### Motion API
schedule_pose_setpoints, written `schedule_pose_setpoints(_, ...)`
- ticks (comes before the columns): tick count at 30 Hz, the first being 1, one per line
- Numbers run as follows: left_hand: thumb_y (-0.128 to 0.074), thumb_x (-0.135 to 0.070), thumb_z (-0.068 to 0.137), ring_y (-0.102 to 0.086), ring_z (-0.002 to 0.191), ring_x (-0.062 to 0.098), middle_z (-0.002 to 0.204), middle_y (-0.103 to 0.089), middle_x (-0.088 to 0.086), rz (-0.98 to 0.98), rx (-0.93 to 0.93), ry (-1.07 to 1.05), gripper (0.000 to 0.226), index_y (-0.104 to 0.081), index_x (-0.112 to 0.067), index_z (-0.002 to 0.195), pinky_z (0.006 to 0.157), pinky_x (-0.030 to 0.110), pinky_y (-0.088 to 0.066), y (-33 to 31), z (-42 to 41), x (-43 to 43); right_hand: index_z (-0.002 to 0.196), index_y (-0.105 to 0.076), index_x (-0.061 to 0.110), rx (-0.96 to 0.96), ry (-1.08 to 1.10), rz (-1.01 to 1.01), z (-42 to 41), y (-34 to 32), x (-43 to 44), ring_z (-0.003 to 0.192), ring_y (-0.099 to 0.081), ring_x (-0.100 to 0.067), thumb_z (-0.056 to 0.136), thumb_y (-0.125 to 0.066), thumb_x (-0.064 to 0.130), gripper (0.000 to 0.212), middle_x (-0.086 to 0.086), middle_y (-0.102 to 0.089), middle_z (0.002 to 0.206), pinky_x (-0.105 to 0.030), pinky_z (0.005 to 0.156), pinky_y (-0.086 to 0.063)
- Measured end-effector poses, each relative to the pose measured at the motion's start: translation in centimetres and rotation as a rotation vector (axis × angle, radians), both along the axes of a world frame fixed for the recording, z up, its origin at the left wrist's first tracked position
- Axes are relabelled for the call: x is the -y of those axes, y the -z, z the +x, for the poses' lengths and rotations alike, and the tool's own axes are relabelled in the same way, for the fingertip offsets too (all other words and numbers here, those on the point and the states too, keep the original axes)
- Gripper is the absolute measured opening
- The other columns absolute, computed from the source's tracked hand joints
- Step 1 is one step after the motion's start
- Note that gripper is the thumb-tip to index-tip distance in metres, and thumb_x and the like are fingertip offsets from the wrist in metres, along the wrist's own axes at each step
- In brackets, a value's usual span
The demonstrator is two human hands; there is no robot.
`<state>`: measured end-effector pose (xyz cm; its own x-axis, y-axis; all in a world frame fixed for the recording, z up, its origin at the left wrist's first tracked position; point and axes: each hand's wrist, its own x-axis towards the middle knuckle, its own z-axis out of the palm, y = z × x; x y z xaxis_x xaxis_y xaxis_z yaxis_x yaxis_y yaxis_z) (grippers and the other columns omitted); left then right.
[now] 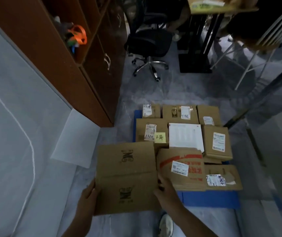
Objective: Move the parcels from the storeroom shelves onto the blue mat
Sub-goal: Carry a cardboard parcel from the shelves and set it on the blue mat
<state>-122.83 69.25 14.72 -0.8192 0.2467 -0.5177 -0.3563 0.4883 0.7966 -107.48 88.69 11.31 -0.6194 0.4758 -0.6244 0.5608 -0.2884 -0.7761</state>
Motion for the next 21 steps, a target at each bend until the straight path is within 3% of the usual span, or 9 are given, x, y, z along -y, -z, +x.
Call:
schedule_pose_setpoints(1, -0.047, -0.011, 0.1, -0.051, 0.093, 0.005, 0.119, -0.052, -0.008, -0.032, -0.002, 0.015, 0.038, -0.048, -0.03, 0.132, 0.074, 0.016, -0.042, 1.9, -1.0, -0.4, 0.131, -0.049, 0.04, 0.021, 0.003, -0.021, -0.9, 1.7, -0.4, 0.11, -0.058, -0.011, 0.096, -0.049, 0.011, 0.046, 0.007, -0.059, 0.122, -0.034, 0.093, -0.051)
schedule_pose_setpoints(3, -0.047, -0.003, 0.099, -0.047, 0.104, 0.011, 0.119, -0.05, -0.004, -0.102, -0.016, 0.076, 0.043, -0.042, -0.021, 0.137, 0.069, 0.008, -0.04, 6.2, -3.0, -1.1, 0.133, -0.044, 0.041, 0.061, 0.017, -0.058, -2.5, 5.7, -1.1, 0.103, -0.06, -0.008, 0.097, -0.048, 0.01, 0.047, 0.009, -0.06, 0.116, -0.037, 0.094, -0.052)
schedule_pose_setpoints(7, -0.051, -0.007, 0.098, -0.047, 0.103, 0.013, 0.114, -0.054, -0.004, -0.195, 0.033, 0.161, 0.043, -0.044, -0.033, 0.131, 0.087, 0.026, -0.035, 15.5, -6.2, -2.2, 0.146, -0.034, 0.029, 0.141, 0.092, -0.182, -4.4, 13.7, -2.3, 0.098, -0.061, -0.007, 0.099, -0.049, 0.011, 0.052, 0.009, -0.059, 0.117, -0.035, 0.092, -0.054)
schedule_pose_setpoints(10, -0.053, -0.005, 0.096, -0.049, 0.103, 0.014, 0.122, -0.057, 0.001, -0.253, 0.089, 0.217, 0.047, -0.048, -0.027, 0.137, 0.09, 0.028, -0.035, 22.7, -8.0, -3.4, 0.149, -0.03, 0.022, 0.182, 0.141, -0.229, -4.9, 19.7, -3.2, 0.123, -0.052, -0.024, 0.099, -0.049, 0.008, 0.055, -0.004, -0.046, 0.145, -0.045, 0.105, -0.043)
schedule_pose_setpoints(13, -0.054, 0.0, 0.095, -0.053, 0.107, 0.018, 0.132, -0.058, 0.011, -0.256, 0.199, 0.195, 0.047, -0.051, -0.018, 0.138, 0.093, 0.033, -0.041, 28.7, -9.0, -4.2, 0.146, -0.035, 0.017, 0.211, 0.189, -0.205, -5.1, 24.8, -3.6, 0.132, -0.045, -0.026, 0.097, -0.053, 0.013, 0.053, -0.005, -0.042, 0.148, -0.046, 0.109, -0.038)
schedule_pose_setpoints(16, -0.055, -0.011, 0.097, -0.057, 0.11, 0.021, 0.131, -0.058, 0.005, -0.232, 0.264, 0.235, 0.047, -0.048, -0.024, 0.142, 0.091, 0.039, -0.05, 32.8, -9.9, -5.3, 0.144, -0.04, 0.027, 0.273, 0.189, -0.078, -6.3, 27.9, -4.3, 0.12, -0.052, -0.016, 0.096, -0.056, 0.024, 0.05, 0.003, -0.05, 0.139, -0.031, 0.097, -0.041)
schedule_pose_setpoints(19, -0.056, -0.007, 0.096, -0.054, 0.123, 0.025, 0.138, -0.054, 0.003, -0.219, 0.235, 0.284, 0.055, -0.041, -0.021, 0.146, 0.096, 0.043, -0.05, 35.3, -10.5, -6.6, 0.149, -0.029, 0.033, 0.376, 0.101, 0.037, -7.6, 30.2, -5.5, 0.09, -0.05, 0.0, 0.099, -0.048, 0.029, 0.053, 0.003, -0.049, 0.137, -0.023, 0.079, -0.037)
schedule_pose_setpoints(21, -0.058, -0.003, 0.093, -0.052, 0.124, 0.023, 0.138, -0.053, 0.002, -0.205, 0.218, 0.271, 0.06, -0.039, -0.02, 0.147, 0.09, 0.038, -0.051, 36.4, -10.6, -7.3, 0.153, -0.016, 0.032, 0.443, -0.007, 0.073, -8.5, 31.0, -5.7, 0.087, -0.05, -0.008, 0.097, -0.046, 0.02, 0.065, -0.002, -0.046, 0.14, -0.023, 0.074, -0.036)
